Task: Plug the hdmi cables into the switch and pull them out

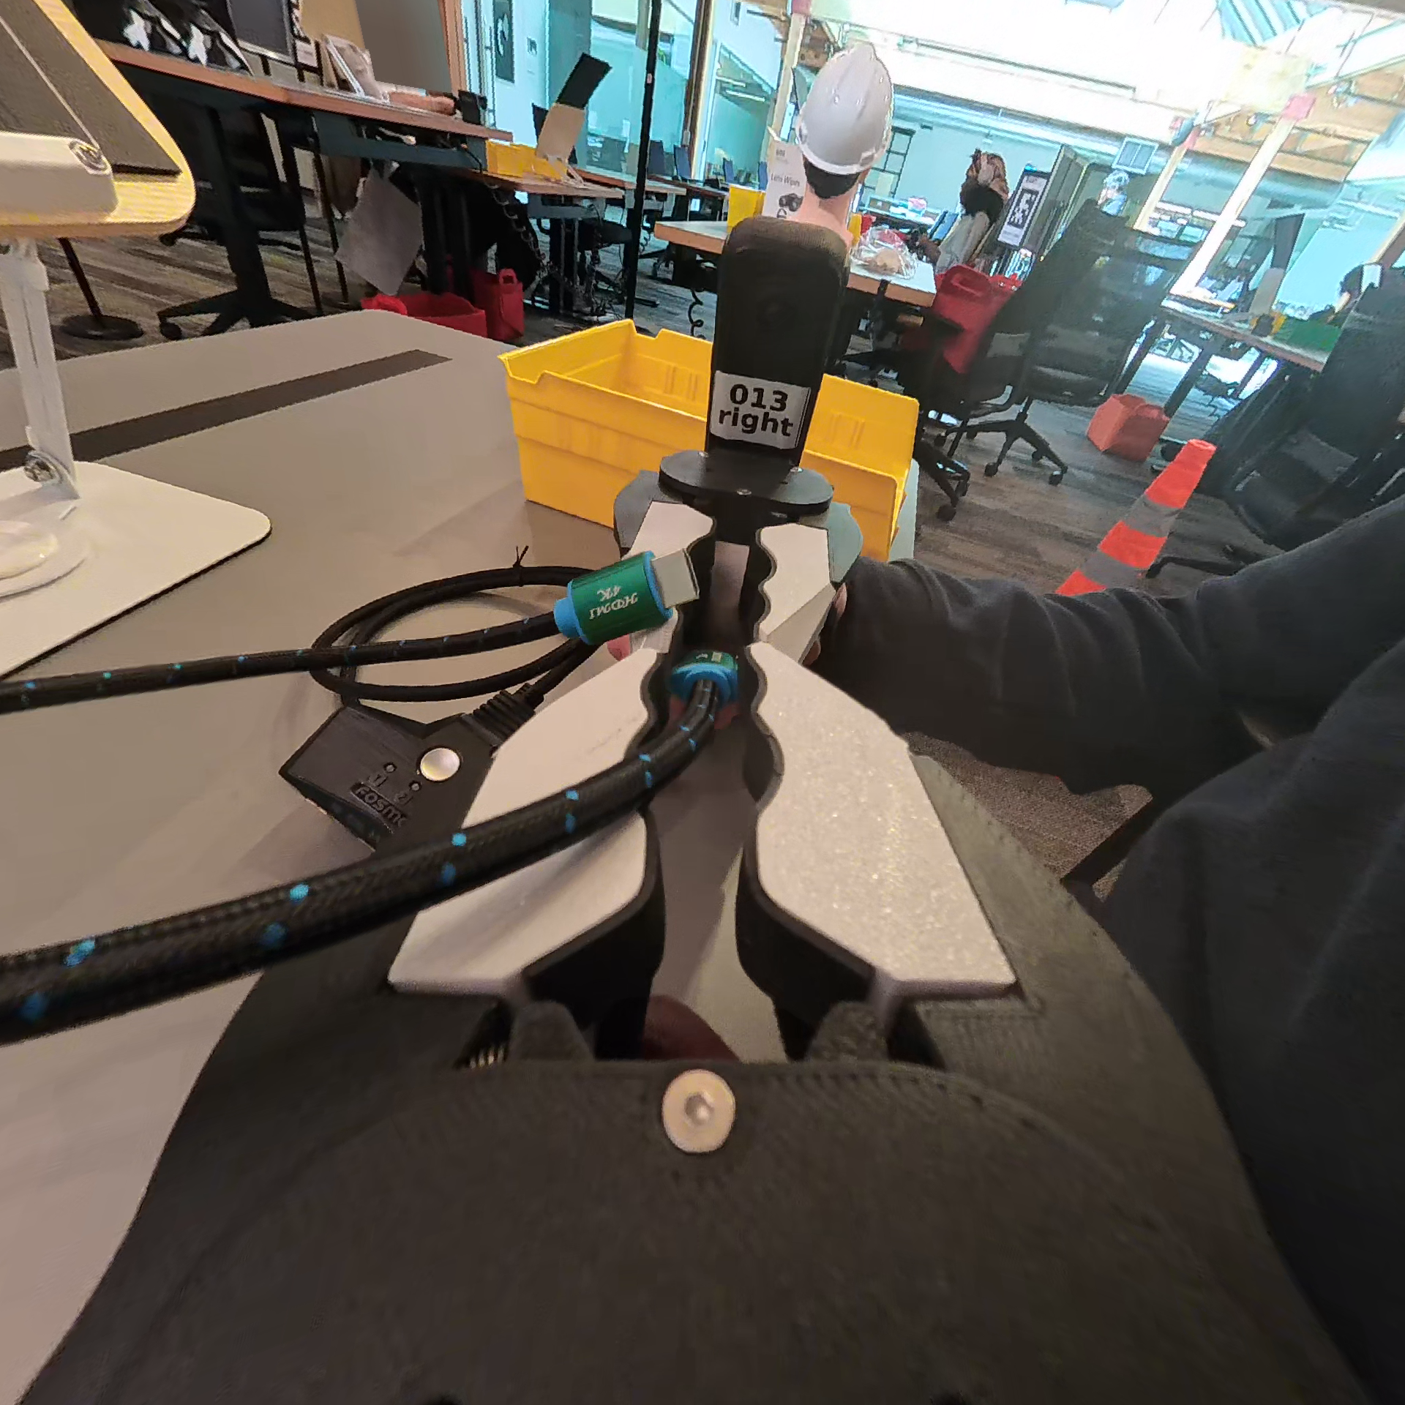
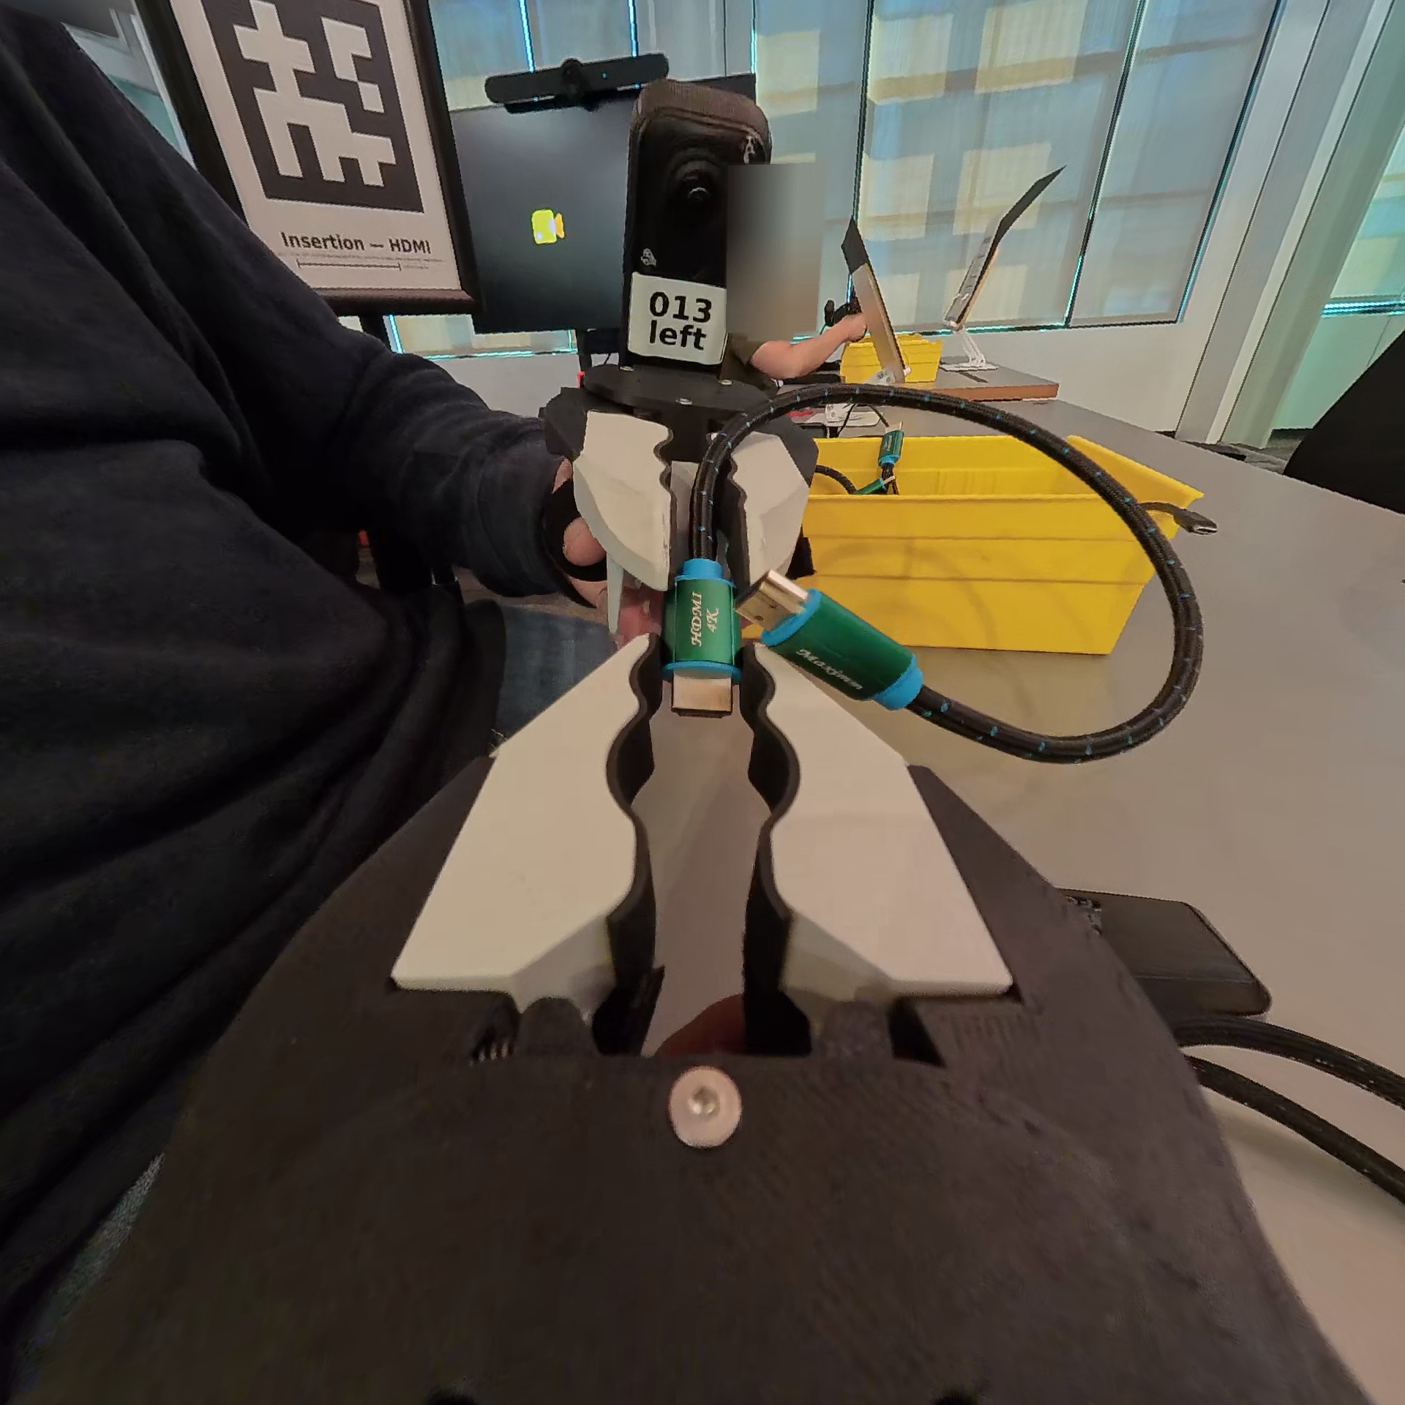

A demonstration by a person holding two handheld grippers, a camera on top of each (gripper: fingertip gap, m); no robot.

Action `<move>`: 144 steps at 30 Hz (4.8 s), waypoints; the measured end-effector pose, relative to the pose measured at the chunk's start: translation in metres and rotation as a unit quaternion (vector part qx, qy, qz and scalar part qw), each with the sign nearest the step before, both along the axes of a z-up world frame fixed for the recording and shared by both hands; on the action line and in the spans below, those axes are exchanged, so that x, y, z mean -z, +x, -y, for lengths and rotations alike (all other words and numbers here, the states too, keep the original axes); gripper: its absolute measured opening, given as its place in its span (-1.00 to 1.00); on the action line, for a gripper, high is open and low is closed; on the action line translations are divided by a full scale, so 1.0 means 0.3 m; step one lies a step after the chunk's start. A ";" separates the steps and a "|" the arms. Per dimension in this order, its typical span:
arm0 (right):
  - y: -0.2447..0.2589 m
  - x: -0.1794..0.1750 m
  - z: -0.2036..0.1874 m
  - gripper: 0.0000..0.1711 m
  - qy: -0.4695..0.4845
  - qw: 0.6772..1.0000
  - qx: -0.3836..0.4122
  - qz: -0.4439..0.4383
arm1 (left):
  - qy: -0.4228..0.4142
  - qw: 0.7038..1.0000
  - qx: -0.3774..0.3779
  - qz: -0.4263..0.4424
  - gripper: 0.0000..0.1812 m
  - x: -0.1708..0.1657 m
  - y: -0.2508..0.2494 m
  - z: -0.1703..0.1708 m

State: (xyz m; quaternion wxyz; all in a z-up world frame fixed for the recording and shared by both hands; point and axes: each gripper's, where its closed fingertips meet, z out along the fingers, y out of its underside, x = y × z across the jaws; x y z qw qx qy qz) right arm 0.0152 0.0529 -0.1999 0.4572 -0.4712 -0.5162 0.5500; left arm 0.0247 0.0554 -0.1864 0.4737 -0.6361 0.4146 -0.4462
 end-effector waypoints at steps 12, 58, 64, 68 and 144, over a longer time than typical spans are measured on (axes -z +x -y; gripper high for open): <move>-0.006 0.018 0.021 -0.80 0.015 1.000 -0.011 0.019 | -0.014 0.999 0.020 -0.041 -0.55 0.052 0.013 0.009; 0.056 -0.152 -0.102 -0.64 -0.003 0.994 0.067 -0.085 | -0.031 0.998 0.033 0.050 -0.77 -0.067 -0.043 0.023; -0.066 -0.020 -0.045 -0.68 0.039 0.998 0.040 0.023 | -0.029 0.997 0.033 0.060 -0.77 -0.087 -0.050 0.026; -0.097 0.006 -0.024 -0.69 0.054 0.997 0.032 0.043 | -0.032 0.997 0.024 0.065 -0.78 -0.089 -0.062 0.014; -0.078 -0.189 -0.035 -0.85 0.148 0.982 0.077 0.084 | 0.042 0.998 -0.011 0.047 -0.66 -0.161 -0.115 -0.033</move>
